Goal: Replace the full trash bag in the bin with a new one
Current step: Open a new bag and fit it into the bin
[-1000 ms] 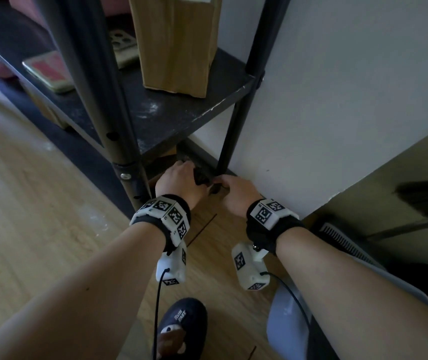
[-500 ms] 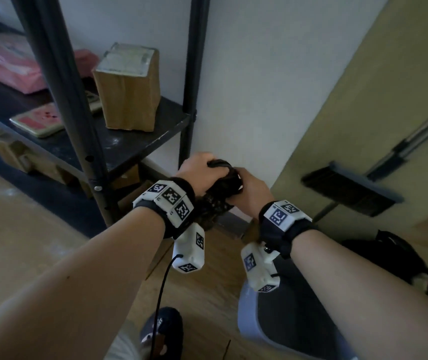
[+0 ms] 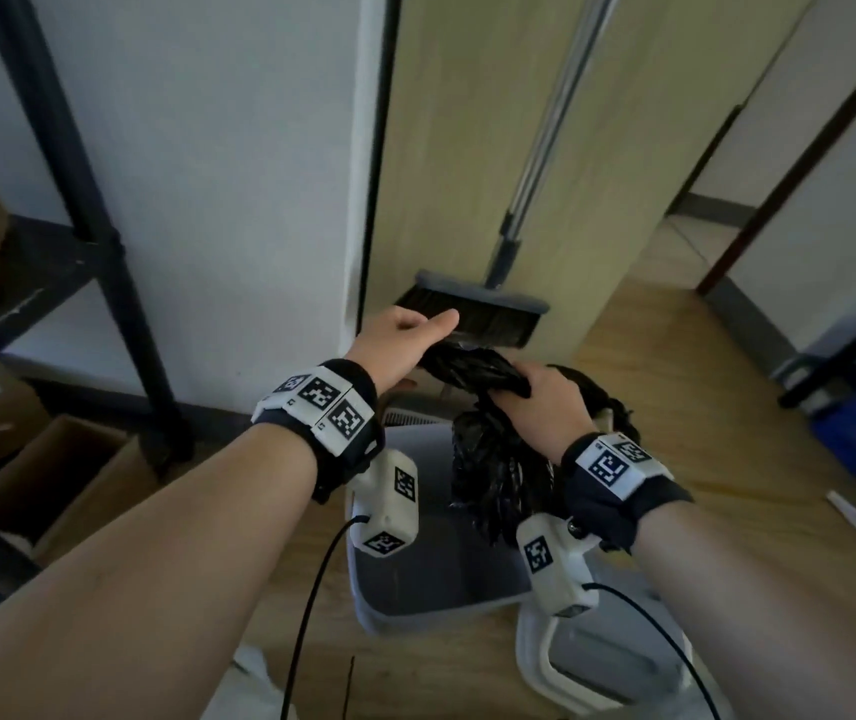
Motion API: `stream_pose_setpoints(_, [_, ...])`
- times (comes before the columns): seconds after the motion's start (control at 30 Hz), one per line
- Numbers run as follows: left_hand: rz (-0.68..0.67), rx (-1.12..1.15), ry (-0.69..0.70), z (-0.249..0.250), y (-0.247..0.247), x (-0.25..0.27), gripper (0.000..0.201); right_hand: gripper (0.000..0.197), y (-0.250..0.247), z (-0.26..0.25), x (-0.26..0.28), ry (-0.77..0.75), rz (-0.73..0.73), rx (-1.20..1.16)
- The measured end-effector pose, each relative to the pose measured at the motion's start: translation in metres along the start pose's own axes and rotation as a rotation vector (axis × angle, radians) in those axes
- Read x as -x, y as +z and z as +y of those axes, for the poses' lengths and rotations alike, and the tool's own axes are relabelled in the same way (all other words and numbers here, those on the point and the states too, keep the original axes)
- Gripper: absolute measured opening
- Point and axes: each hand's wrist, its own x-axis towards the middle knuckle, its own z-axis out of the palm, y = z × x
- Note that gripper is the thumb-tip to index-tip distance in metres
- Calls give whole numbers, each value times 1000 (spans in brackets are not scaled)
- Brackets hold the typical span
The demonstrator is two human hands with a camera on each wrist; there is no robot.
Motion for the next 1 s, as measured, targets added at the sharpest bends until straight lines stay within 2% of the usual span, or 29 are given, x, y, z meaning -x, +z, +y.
stream_pose_setpoints(0.13, [-71, -95, -37, 3, 25, 3, 64, 31, -10, 34, 7, 87, 29, -113])
stream_pose_setpoints(0.2, [-167, -145, -90, -1, 37, 3, 69, 36, -11, 48, 7, 125, 8, -180])
stream_pose_setpoints(0.3, [-371, -283, -161, -6, 58, 6, 61, 48, -5, 61, 1, 170, -37, -404])
stream_pose_setpoints(0.37, [-430, -347, -149, -8, 70, 5, 47, 51, -2, 63, -6, 198, -51, -556])
stream_pose_setpoints(0.5, [-385, -351, -102, -10, 80, -4, 40, 40, 2, 61, -16, 216, -92, -634])
stream_pose_setpoints(0.6, [-347, -372, -116, -13, 79, -11, 26, 24, 8, 65, -18, 187, -65, -589])
stream_pose_setpoints(0.7, [-287, -394, -125, -14, 72, -14, 14, 18, 10, 72, -20, 219, -44, -520])
stream_pose_setpoints(0.8, [-190, -342, -127, -12, 64, -17, 22, 15, 7, 80, -24, 294, -9, -511])
stream_pose_setpoints(0.93, [-54, -342, -54, -11, 57, -20, 20, 19, 4, 88, -27, 346, 54, -467])
stream_pose_setpoints(1.0, [-26, -318, -32, -11, 53, -21, 17, 15, 2, 90, -27, 347, 70, -457])
